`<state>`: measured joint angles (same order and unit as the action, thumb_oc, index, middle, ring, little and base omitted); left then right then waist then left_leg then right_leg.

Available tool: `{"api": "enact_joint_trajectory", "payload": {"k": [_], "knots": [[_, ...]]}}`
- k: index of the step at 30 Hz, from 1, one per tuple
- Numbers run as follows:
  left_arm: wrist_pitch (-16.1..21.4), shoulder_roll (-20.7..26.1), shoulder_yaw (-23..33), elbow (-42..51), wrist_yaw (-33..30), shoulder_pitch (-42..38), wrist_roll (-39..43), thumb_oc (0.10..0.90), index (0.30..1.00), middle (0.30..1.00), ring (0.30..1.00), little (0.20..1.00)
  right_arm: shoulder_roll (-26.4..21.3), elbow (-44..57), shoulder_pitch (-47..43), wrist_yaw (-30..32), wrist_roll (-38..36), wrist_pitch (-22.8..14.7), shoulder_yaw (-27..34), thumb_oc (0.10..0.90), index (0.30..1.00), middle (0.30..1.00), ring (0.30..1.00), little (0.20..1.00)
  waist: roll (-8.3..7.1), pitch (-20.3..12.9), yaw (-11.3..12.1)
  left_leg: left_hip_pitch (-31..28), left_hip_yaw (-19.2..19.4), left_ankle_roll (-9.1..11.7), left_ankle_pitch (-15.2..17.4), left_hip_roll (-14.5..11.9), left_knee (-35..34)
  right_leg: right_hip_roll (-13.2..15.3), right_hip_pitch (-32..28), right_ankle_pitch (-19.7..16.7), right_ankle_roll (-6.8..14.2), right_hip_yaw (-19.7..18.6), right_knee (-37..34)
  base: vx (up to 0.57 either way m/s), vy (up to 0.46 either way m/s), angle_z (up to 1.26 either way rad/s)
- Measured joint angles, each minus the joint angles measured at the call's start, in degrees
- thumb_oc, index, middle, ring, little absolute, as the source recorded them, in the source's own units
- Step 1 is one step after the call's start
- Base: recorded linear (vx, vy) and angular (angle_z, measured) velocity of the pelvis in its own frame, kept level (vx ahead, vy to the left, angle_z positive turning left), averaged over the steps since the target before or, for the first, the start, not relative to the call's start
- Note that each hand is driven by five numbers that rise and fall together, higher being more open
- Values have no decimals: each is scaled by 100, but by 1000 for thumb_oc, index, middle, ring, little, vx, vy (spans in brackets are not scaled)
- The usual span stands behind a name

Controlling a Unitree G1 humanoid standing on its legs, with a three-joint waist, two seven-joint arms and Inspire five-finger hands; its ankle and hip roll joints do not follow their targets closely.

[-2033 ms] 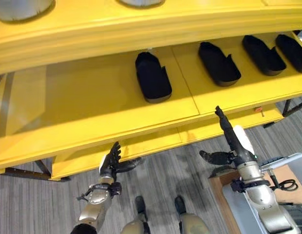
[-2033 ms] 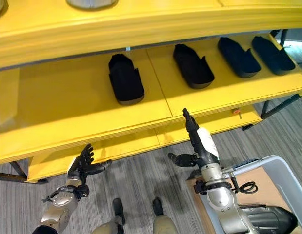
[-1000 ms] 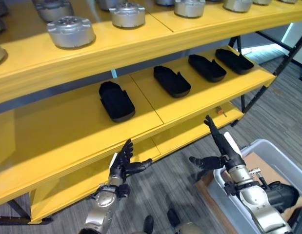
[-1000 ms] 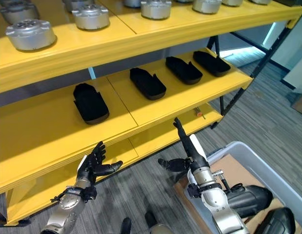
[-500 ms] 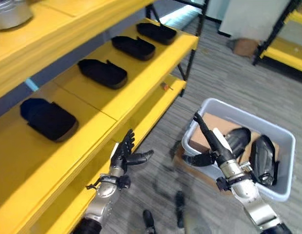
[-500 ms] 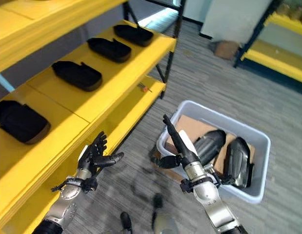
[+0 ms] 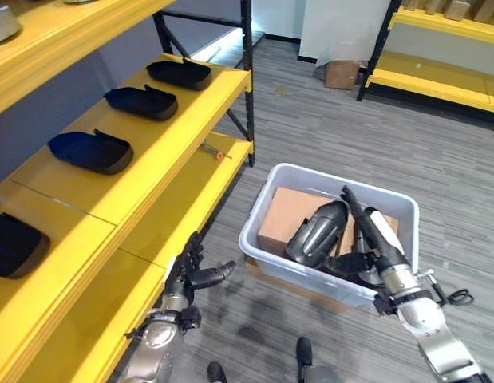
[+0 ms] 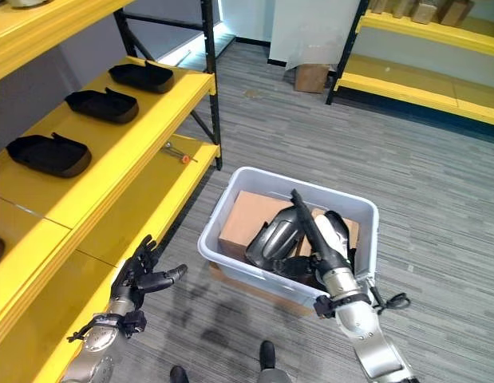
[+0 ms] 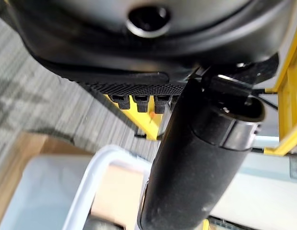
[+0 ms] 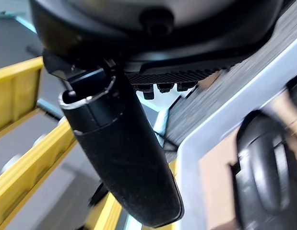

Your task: Move parts from the plastic box to the shelf.

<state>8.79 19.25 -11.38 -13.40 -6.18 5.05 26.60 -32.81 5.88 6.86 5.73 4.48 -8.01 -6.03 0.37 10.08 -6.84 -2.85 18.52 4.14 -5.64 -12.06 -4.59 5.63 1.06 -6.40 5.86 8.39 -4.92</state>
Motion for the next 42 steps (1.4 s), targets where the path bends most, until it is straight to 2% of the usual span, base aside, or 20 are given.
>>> {"api": "enact_joint_trajectory", "payload": {"k": [6, 8, 10, 11, 13, 14, 15, 16, 18, 20, 21, 23, 25, 27, 30, 33, 37, 39, 40, 42], "knots": [[-8, -146, -311, -10, 66, -42, 0, 900, 1000, 1000, 1000, 1000, -19, 25, 309, 36, 0, -61, -5, 900, 1000, 1000, 1000, 1000, 269, -170, -83, 182, -50, -22, -103, -305, 93, -289, 301, 257, -251, 60, 428, 39, -259, 4], [-8, -86, -339, -97, 67, -133, -2, 900, 1000, 1000, 1000, 1000, -36, 40, 537, 66, -7, -149, 13, 900, 1000, 1000, 1000, 1000, 176, -178, -35, 622, -333, -88, -443, -405, 551, -359, 706, 624, -463, 76, 1063, 48, -305, 21], [-15, 14, -398, -211, 81, -230, 1, 900, 1000, 1000, 1000, 1000, -52, 35, 659, 72, -7, -167, 53, 900, 1000, 1000, 1000, 1000, 25, -124, 28, 925, -666, 169, -901, -390, 874, -248, 839, 722, -610, 16, 1224, 30, -29, 18], [-17, 18, -427, -220, 78, -219, 0, 900, 1000, 1000, 1000, 1000, -49, 40, 760, 77, -8, -167, 133, 900, 1000, 1000, 1000, 1000, -16, -103, 80, 1035, -753, 115, -1146, -363, 948, -222, 825, 716, -621, 49, 1168, 51, 30, 18], [-23, 17, -499, -241, 96, -167, 1, 900, 1000, 1000, 1000, 1000, -73, 25, 833, 101, -10, -150, 276, 900, 1000, 1000, 1000, 1000, -69, -43, 122, 1140, -818, 130, -892, -217, 1027, -180, 763, 660, -677, 96, 1037, 98, 47, 15], [-22, 14, -533, -246, 115, -169, 2, 900, 1000, 1000, 1000, 1000, -73, 27, 838, 127, -10, -150, 335, 900, 1000, 1000, 1000, 1000, -84, -24, 106, 1179, -1124, 186, -604, 37, 962, -140, 758, 631, -740, 55, 996, 121, 51, 22], [-13, -17, -554, -238, 193, -176, 3, 900, 1000, 1000, 1000, 1000, -77, 28, 804, 203, -10, -150, 422, 900, 1000, 1000, 1000, 1000, -156, 44, 126, 1186, -1601, 203, -175, 573, 606, -30, 757, 560, -744, -52, 930, 112, 55, 9], [-14, -22, -566, -240, 191, -149, 5, 900, 1000, 1000, 1000, 1000, -74, 24, 761, 229, -11, -151, 432, 900, 1000, 1000, 1000, 1000, -172, 72, 194, 1206, -1864, 167, -58, 817, 386, -29, 750, 474, -714, -159, 869, 129, 74, -19], [-14, -25, -550, -250, 173, -116, 8, 900, 1000, 1000, 1000, 1000, -73, 5, 609, 233, -10, -152, 409, 900, 1000, 1000, 1000, 1000, -170, 155, 308, 1306, -2297, 156, -4, 1024, 193, -137, 721, 388, -673, -382, 691, 147, 103, -52], [-14, -23, -515, -250, 143, -99, 12, 900, 1000, 1000, 1000, 1000, -68, -6, 365, 236, -10, -152, 349, 900, 1000, 1000, 1000, 1000, -94, 266, 392, 1273, -2590, 106, 21, 1033, 106, -335, 660, 219, -576, -688, 496, 201, 188, -85], [-14, -26, -494, -250, 132, -78, 18, 900, 1000, 1000, 1000, 1000, -65, -5, 226, 233, -9, -155, 298, 900, 1000, 1000, 1000, 1000, -57, 291, 404, 1221, -2540, 45, 30, 1002, 128, -422, 644, 159, -542, -874, 419, 220, 224, -120], [-17, -39, -488, -244, 127, -64, 21, 900, 1000, 1000, 1000, 1000, 13, 0, -5, 234, -11, -157, 243, 900, 1000, 1000, 1000, 1000, -42, 310, 374, 873, -2046, -163, 72, 974, 16, -505, 646, 152, -551, -1182, 386, 157, 158, -132], [-14, -29, -484, -201, 161, -115, 20, 900, 1000, 1000, 1000, 1000, 76, 10, -10, 274, -17, -163, 260, 900, 1000, 1000, 1000, 1000, 46, 338, 196, 587, -1696, -285, 28, 941, -15, -547, 650, 79, -483, -1289, 406, 125, 205, -118], [33, 33, -443, -113, 135, -350, 21, 900, 1000, 1000, 1000, 1000, 137, 37, 89, 260, -16, -150, 37, 900, 1000, 1000, 1000, 1000, -122, 336, 199, 492, -965, -481, 118, 1164, -10, -214, 860, -16, -204, -1458, 407, 113, 209, -136], [51, 63, -398, -62, 74, -534, 20, 900, 1000, 1000, 1000, 1000, 165, 59, 159, 166, -15, -137, -332, 900, 1000, 1000, 1000, 1000, -117, 343, 107, 489, -698, -589, 215, 1307, -10, 40, 743, -126, 6, -1614, 207, 69, 120, -60], [47, 85, -312, -61, 17, -520, 17, 900, 1000, 1000, 1000, 1000, 163, 65, 0, 56, -13, -140, -526, 900, 1000, 1000, 1000, 1000, -139, 343, 58, 431, -431, -579, 308, 1312, -15, -18, 751, -245, 19, -1901, 67, 73, 106, -51], [39, 217, -294, -10, 21, -428, 5, 900, 1000, 1000, 1000, 1000, 160, 51, -121, 23, -14, -138, -585, 900, 1000, 1000, 1000, 1000, -397, 332, 34, 418, -28, -642, 423, 1283, -14, -181, 1112, -214, 78, -2274, 458, 2, 52, -53], [39, 315, -298, -13, 20, -442, 0, 900, 1000, 1000, 1000, 1000, 152, 46, -145, 4, -12, -137, -729, 900, 1000, 1000, 1000, 1000, -549, 338, 26, 409, 114, -618, 365, 1237, -15, -231, 1379, -179, 127, -2145, 879, -8, -46, -33], [40, 321, -305, -17, 8, -447, -2, 900, 1000, 1000, 1000, 1000, 115, 8, -230, -34, -11, -136, -883, 900, 1000, 1000, 1000, 1000, -511, 364, -37, 398, 97, -665, 376, 1241, -15, 10, 1530, 26, 356, -2008, 1063, 10, -328, -1], [61, 347, -277, -58, -54, -460, -2, 900, 1000, 1000, 1000, 1000, 119, 1, -306, -47, 1, -155, -963, 900, 1000, 1000, 1000, 1000, -367, 452, 184, 462, 36, -521, 337, 1198, 44, 691, 1596, -70, 646, -2018, 867, 72, -456, 5]]}}
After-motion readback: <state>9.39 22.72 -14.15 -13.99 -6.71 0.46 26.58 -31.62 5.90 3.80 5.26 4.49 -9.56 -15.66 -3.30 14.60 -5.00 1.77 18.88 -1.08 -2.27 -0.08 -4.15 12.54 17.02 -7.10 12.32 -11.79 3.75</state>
